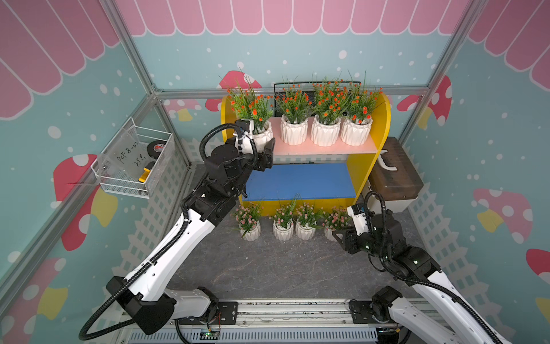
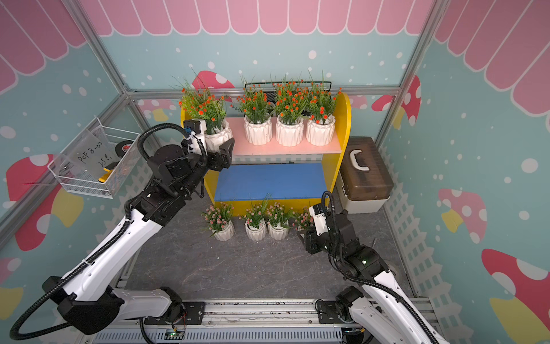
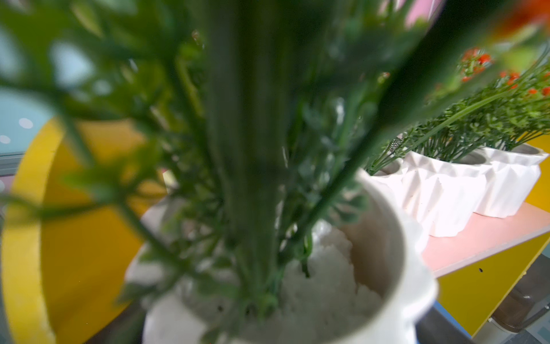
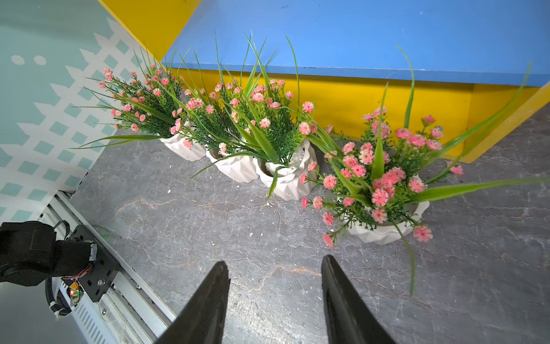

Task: Place the baby's breath potted plants on the rack by color
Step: Place the baby's breath potted plant on the rack.

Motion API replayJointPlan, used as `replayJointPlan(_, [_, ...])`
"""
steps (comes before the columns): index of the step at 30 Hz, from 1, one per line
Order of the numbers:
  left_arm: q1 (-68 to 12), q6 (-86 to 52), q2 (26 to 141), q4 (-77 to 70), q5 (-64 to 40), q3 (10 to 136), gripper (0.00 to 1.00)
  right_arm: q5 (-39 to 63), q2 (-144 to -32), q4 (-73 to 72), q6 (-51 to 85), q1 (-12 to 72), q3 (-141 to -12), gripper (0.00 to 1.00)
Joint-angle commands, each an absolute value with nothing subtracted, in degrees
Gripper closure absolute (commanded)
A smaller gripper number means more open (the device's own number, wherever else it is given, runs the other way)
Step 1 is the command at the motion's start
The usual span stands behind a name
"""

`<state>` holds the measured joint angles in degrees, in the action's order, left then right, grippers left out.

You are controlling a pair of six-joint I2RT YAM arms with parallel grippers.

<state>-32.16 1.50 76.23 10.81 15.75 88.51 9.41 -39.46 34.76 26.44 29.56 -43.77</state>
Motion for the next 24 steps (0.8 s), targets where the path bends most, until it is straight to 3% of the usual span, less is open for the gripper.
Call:
replayJointPlan(1, [-30.69, 0.50, 77.63, 7.92, 13.31, 92.66, 0.27, 8.37, -38.29, 36.15, 26.72, 29.22, -43.89, 0.50])
replayJointPlan(24, [-25.84, 1.41, 87.55, 3.70, 10.74, 98.50, 0.26, 6.90, -34.85, 37.62, 27.41, 29.25, -42.55, 0.47])
